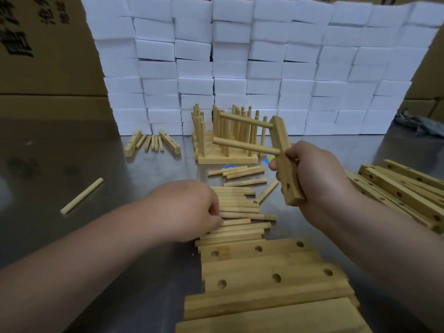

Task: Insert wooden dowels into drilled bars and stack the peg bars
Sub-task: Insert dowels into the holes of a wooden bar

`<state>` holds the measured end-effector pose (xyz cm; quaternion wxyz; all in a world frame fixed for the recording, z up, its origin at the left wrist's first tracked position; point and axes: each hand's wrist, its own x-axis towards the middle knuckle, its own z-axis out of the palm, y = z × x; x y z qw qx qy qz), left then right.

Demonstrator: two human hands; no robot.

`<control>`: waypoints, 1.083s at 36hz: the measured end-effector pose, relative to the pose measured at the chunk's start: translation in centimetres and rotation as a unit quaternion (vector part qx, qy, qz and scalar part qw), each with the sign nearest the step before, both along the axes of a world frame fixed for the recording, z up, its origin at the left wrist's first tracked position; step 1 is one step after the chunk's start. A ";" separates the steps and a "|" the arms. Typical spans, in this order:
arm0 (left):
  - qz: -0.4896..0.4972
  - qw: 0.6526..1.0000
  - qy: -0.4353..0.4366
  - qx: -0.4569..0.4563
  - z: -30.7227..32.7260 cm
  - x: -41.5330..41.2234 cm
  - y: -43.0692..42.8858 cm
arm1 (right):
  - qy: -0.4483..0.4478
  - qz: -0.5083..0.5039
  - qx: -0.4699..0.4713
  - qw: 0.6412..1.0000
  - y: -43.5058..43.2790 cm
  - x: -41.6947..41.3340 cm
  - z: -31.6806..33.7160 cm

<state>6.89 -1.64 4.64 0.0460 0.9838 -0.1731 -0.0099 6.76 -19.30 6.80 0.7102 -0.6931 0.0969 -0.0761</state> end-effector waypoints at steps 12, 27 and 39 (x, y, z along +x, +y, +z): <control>-0.030 0.998 0.052 -0.014 -0.7 0.8 0.6 | -0.031 0.037 0.034 0.998 0.1 0.4 -0.6; -0.078 0.925 -0.041 -0.370 1.1 -1.1 -0.3 | -0.051 0.014 0.009 0.999 -0.2 0.9 -0.9; -0.125 0.931 -0.094 -0.330 0.8 -1.2 -0.3 | -0.074 0.032 0.011 0.997 0.0 0.6 -0.8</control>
